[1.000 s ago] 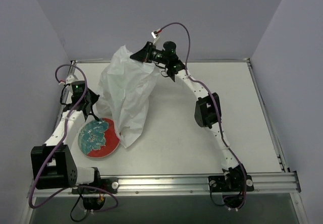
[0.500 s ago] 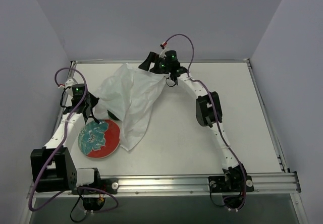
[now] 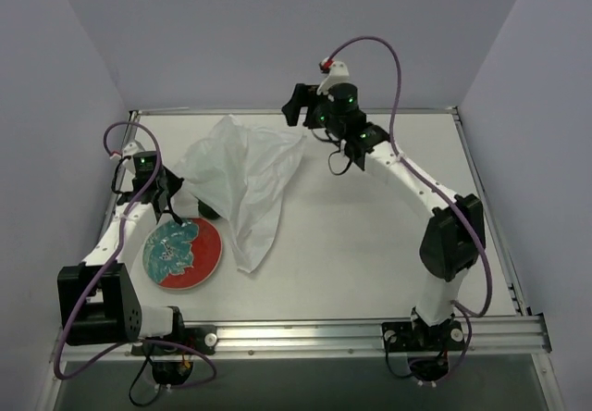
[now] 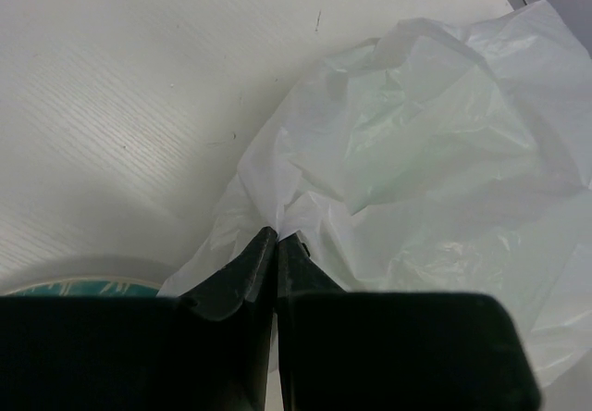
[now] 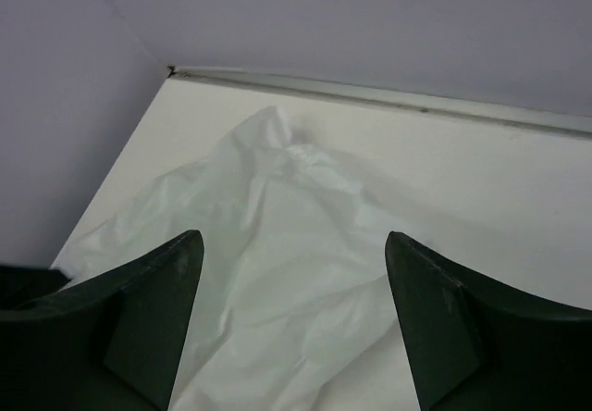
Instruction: Take the fake fruits out of the plastic bag
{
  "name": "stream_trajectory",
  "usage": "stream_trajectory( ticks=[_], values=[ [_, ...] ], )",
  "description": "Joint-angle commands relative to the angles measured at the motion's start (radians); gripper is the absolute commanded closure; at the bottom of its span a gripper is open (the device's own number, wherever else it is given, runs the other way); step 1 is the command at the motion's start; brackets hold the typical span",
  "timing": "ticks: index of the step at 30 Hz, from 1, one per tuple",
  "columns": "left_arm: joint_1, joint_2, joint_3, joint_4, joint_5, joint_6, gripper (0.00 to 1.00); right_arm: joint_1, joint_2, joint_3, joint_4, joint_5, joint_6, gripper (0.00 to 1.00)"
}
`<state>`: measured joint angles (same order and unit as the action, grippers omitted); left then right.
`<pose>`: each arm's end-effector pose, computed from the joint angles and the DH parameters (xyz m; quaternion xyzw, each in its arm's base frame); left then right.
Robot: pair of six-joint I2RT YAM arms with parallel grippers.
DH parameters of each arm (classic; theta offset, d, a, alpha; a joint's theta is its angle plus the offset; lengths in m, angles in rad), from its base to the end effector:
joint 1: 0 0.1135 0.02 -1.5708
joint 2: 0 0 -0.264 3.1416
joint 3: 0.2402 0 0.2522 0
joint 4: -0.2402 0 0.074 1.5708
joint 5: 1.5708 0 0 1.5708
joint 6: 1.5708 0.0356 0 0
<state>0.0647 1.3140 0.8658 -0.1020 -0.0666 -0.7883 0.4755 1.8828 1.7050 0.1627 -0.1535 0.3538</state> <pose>0.2923 0.0213 0.2595 -0.3756 0.7873 -0.1456 0.4668 0.4082 0.2163 0.3788 -0.0969 0.7057 0.3319 0.6184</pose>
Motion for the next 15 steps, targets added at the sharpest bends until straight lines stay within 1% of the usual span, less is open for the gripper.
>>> stream_trajectory(
  ticks=[1, 2, 3, 4, 5, 6, 7, 8, 9, 10, 11, 12, 14, 15],
  values=[
    [-0.003, -0.010, 0.072, -0.001, 0.014, 0.015, 0.98, 0.277, -0.114, -0.282, 0.095, 0.196, -0.067, 0.26],
    [-0.006, -0.013, 0.068, -0.002, 0.016, 0.018, 0.98, 0.332, -0.138, -0.344, 0.127, 0.260, -0.049, 0.43],
    [-0.006, -0.018, 0.067, -0.004, 0.014, 0.020, 0.98, 0.432, -0.177, -0.396, 0.179, 0.294, -0.039, 0.46],
    [-0.009, -0.024, 0.064, -0.005, 0.017, 0.024, 0.98, 0.475, -0.191, -0.483, 0.201, 0.334, -0.030, 0.44],
    [-0.011, -0.025, 0.062, -0.010, 0.017, 0.024, 0.98, 0.514, -0.198, -0.508, 0.204, 0.383, -0.023, 0.39],
    [-0.011, -0.027, 0.059, -0.011, 0.017, 0.024, 0.98, 0.547, -0.208, -0.527, 0.192, 0.406, -0.013, 0.25],
    [-0.011, -0.027, 0.058, -0.011, 0.019, 0.024, 0.98, 0.607, -0.208, -0.545, 0.190, 0.429, -0.010, 0.18],
    [-0.014, -0.025, 0.058, -0.011, 0.019, 0.024, 0.98, 0.630, -0.203, -0.564, 0.189, 0.434, -0.007, 0.13],
    [-0.016, -0.024, 0.056, -0.008, 0.019, 0.024, 0.98, 0.649, -0.177, -0.562, 0.166, 0.422, -0.003, 0.10],
    [-0.017, -0.021, 0.056, -0.008, 0.016, 0.024, 0.98, 0.682, -0.160, -0.558, 0.158, 0.431, -0.003, 0.10],
    [-0.019, -0.019, 0.056, -0.010, 0.016, 0.024, 0.98, 0.692, -0.139, -0.553, 0.156, 0.445, -0.003, 0.13],
    [-0.019, -0.018, 0.056, -0.011, 0.014, 0.024, 0.98, 0.696, -0.102, -0.548, 0.158, 0.442, 0.001, 0.19],
    [-0.019, -0.021, 0.052, -0.015, 0.007, 0.027, 0.98, 0.696, -0.071, -0.541, 0.161, 0.442, 0.014, 0.24],
    [-0.022, -0.022, 0.050, -0.016, 0.004, 0.029, 0.98, 0.696, -0.041, -0.529, 0.169, 0.446, 0.016, 0.32]
  ],
)
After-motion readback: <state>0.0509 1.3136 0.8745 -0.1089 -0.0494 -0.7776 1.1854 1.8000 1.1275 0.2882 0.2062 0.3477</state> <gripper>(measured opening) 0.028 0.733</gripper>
